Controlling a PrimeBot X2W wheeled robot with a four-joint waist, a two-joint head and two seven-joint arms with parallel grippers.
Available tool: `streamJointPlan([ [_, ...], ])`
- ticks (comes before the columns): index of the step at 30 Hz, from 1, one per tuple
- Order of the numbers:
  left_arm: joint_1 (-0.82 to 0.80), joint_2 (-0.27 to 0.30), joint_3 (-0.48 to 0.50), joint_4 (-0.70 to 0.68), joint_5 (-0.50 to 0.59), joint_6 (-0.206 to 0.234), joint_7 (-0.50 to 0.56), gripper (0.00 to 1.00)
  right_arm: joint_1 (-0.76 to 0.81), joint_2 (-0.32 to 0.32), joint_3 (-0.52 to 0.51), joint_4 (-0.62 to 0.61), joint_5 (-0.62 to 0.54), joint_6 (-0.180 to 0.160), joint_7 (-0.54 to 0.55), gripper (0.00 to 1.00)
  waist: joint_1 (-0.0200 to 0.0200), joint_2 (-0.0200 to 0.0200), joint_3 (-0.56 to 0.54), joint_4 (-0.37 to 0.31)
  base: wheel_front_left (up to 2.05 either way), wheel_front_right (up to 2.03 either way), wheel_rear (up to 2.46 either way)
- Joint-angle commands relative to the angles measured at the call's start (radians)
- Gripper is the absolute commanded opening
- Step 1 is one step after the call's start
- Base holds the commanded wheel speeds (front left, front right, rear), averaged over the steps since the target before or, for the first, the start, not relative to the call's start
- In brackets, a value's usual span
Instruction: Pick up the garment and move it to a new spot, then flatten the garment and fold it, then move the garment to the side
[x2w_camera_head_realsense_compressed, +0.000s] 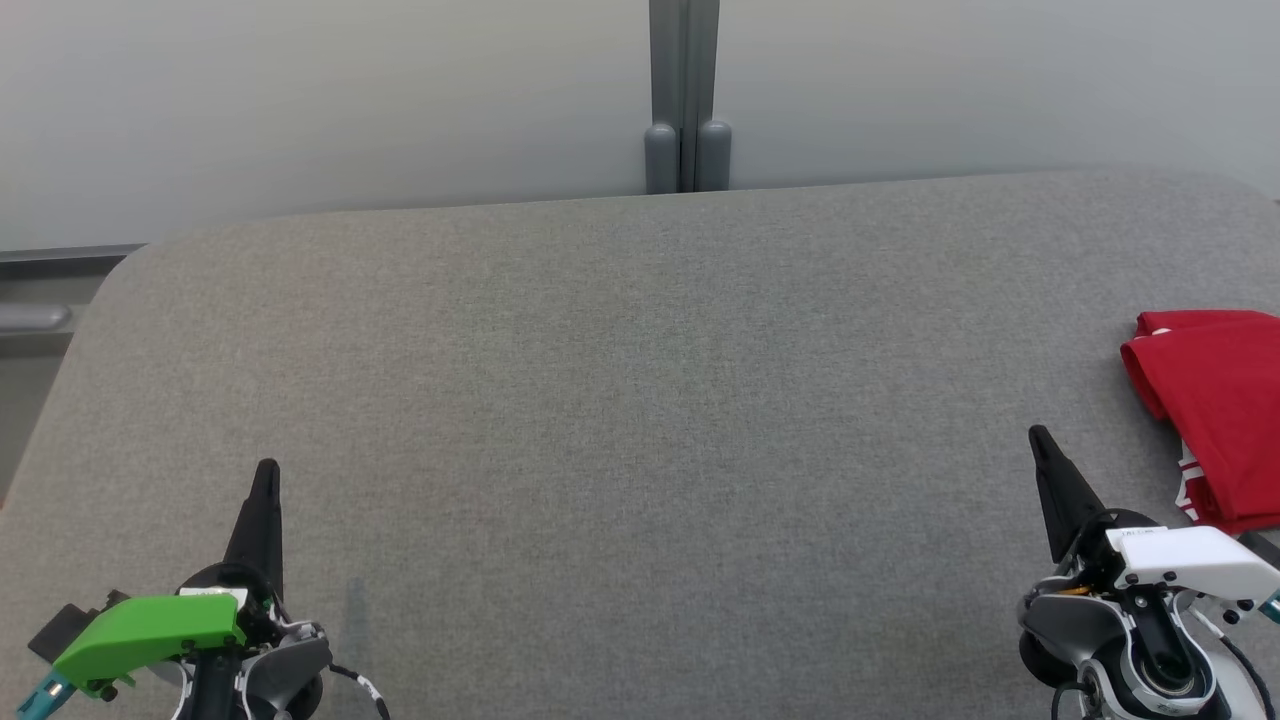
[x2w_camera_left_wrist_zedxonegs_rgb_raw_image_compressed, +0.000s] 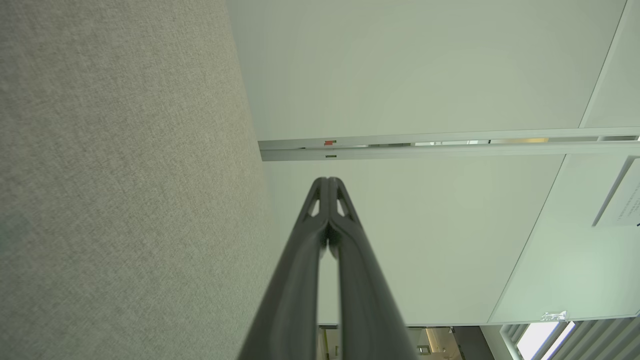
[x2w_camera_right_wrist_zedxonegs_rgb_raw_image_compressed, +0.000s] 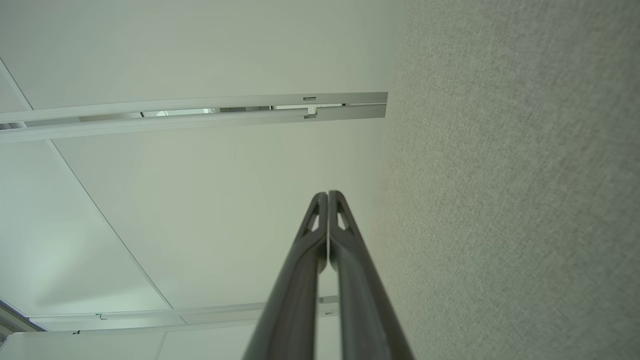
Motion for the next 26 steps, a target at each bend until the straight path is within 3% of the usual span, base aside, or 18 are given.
streamJointPlan([
  [1,-0.011,0.007,0.002,-0.002,-0.003,-0.006,0.003,0.00,-0.006,-0.001,-0.001,-0.005,0.007,0.000,0.003,0.00,0.0000,0.0000,0.000,0.000,0.00,0.00,0.00],
  [26,-0.011,0.007,0.002,-0.002,-0.003,-0.006,0.003,0.00,-0.006,-0.001,-0.001,-0.005,0.007,0.000,0.003,0.00,0.0000,0.0000,0.000,0.000,0.00,0.00,0.00],
])
